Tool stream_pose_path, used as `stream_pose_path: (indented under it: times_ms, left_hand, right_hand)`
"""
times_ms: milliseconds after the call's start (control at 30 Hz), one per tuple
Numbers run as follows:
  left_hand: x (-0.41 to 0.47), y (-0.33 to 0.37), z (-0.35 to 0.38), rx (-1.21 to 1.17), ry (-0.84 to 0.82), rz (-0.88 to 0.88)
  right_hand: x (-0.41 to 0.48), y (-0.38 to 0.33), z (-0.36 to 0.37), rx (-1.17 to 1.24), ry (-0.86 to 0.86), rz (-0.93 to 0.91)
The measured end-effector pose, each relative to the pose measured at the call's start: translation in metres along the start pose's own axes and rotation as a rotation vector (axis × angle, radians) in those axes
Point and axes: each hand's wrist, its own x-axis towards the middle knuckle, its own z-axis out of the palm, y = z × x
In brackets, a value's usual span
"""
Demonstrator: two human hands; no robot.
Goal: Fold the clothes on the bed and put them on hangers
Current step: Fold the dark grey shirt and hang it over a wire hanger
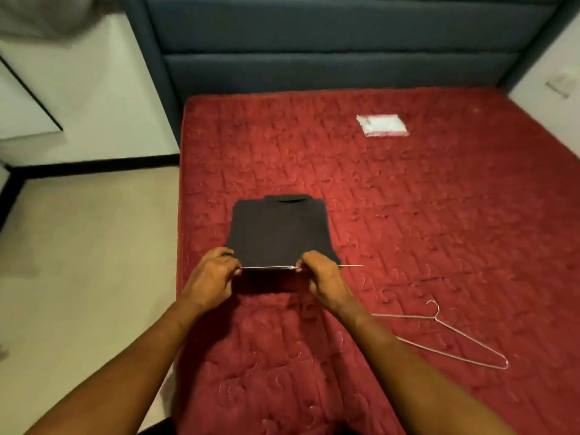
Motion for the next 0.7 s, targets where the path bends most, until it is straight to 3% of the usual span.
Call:
stream_pose_path:
  times_ms: [133,300,700]
  left_hand:
    - [0.068,-0.003,-0.108,-0.043,0.096,0.019]
    - [0.134,-0.031,-0.247,-0.171,0.143,-0.152]
    - [0.198,-0.171,-0.572,-0.567,-0.021,-0.173]
  right_hand:
    - [0.085,-0.06,-0.068,0.023,0.089,-0.098]
    - [0.204,-0.147,-0.133,0.101,0.113,-0.085]
    - [0.445,-0.388,-0.171,0.351,0.059,-0.142]
